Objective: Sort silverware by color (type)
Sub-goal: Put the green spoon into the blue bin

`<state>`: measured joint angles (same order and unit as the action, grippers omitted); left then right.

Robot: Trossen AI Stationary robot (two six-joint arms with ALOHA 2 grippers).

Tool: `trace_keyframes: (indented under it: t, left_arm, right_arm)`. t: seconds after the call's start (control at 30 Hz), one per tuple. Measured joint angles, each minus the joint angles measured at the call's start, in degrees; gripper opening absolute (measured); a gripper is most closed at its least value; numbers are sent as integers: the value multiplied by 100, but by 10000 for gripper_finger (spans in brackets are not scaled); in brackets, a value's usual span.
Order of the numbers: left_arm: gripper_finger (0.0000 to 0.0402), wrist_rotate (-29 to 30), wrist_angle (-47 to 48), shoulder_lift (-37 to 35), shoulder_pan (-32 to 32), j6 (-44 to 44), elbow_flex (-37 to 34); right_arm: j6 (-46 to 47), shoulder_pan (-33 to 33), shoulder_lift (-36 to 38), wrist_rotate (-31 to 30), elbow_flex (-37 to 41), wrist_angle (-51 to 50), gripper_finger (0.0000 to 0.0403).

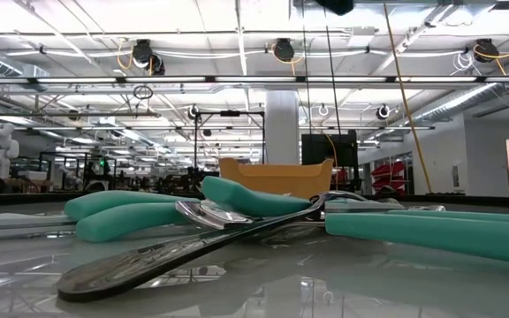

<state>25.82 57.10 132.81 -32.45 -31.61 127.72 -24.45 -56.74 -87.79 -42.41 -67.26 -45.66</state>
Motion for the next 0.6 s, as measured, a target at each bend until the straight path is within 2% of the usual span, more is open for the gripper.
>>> trace_keyframes:
  t: [0.17,0.37,0.6]
  left_arm:
    - [184,-50,-41,0,-75,-59,0]
    - [184,-52,-39,0,-105,-548,0]
    - [184,-34,-53,0,-52,-1217,0]
  right_arm:
    - [-204,-1,0,-132,0,-71,3]
    - [-508,-2,0,-192,0,-219,3]
    - [-723,-44,0,-907,0,-217,3]
